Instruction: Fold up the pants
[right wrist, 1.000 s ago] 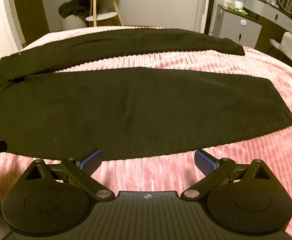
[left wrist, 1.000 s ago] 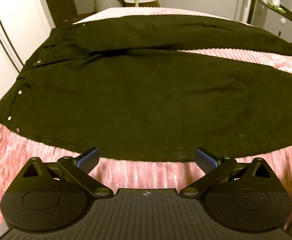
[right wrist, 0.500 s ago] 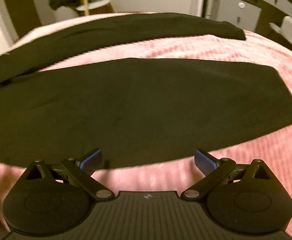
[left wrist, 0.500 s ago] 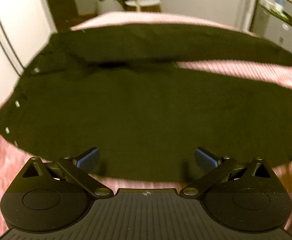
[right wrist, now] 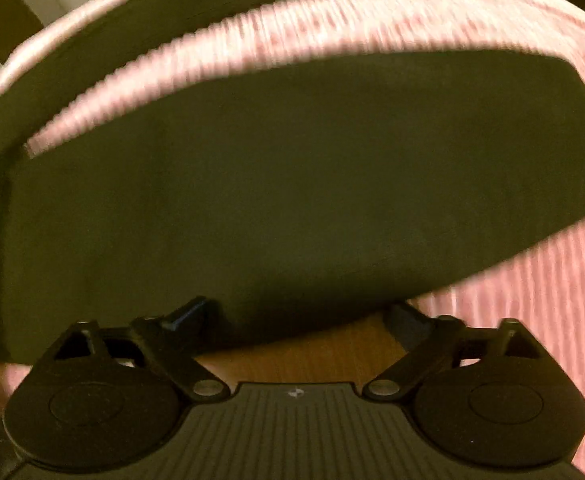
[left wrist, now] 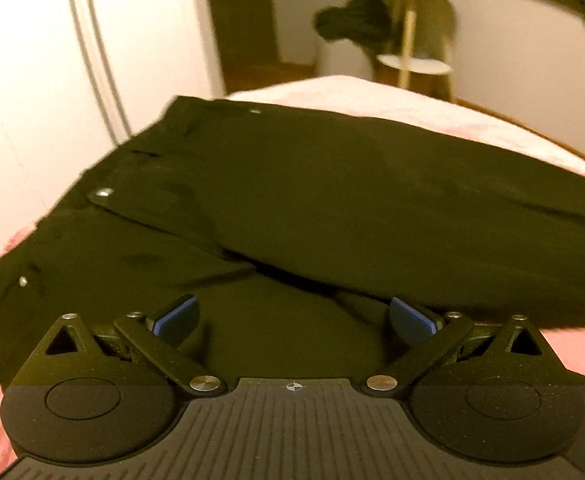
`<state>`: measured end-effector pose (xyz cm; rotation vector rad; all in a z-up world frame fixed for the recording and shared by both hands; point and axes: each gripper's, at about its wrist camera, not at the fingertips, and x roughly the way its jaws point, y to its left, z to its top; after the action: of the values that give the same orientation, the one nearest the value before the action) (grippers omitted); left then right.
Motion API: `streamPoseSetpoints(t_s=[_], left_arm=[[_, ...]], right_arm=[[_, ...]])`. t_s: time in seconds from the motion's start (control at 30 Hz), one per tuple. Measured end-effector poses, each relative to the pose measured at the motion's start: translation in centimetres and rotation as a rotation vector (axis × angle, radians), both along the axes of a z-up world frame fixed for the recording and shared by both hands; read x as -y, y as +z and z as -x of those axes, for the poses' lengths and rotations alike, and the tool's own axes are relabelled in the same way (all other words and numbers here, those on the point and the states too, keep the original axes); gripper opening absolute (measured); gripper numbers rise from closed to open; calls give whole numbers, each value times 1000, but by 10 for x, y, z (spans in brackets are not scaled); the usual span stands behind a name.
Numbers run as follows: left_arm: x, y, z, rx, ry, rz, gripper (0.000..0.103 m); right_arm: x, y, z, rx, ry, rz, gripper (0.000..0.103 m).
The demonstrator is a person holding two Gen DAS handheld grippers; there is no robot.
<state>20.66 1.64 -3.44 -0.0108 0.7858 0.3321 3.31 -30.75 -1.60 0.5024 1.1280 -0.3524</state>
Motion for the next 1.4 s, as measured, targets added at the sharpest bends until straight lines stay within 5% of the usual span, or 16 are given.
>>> streamPoseSetpoints(t_s=[0.17,0.27,0.43,0.67,0.7,0.9,1.07,1.2,1.3,1.4], left_arm=[[-26,3,-13,137,71,-24,103],[-34,-8,-19,178,110,-53,103],[-49,-21,-22,233,132,92,103],[-59,-39,-23,293,140,174,103],[-57,-41,-19,295,140,182,103],[-63,-43,-18,300,138,226,103],[-66,-37,-11,328,152,258,103],[-61,-18,1,430,133,226,103],[-64,-2,-2,485,-18,349,103],[-74,9,-29,455,-124,541,103]], right_arm=[[59,59,-106,227,-137,86,88],[92,69,-186,273,-205,75,64],[135,32,-281,175,-405,85,57],[142,-9,-335,72,-531,170,56],[142,-14,-337,57,-542,190,48],[126,1,-316,111,-475,259,2],[85,45,-222,370,-415,323,1],[29,40,-109,519,-422,360,1],[12,-2,-57,486,-452,291,1],[22,-46,-29,416,-511,162,0]])
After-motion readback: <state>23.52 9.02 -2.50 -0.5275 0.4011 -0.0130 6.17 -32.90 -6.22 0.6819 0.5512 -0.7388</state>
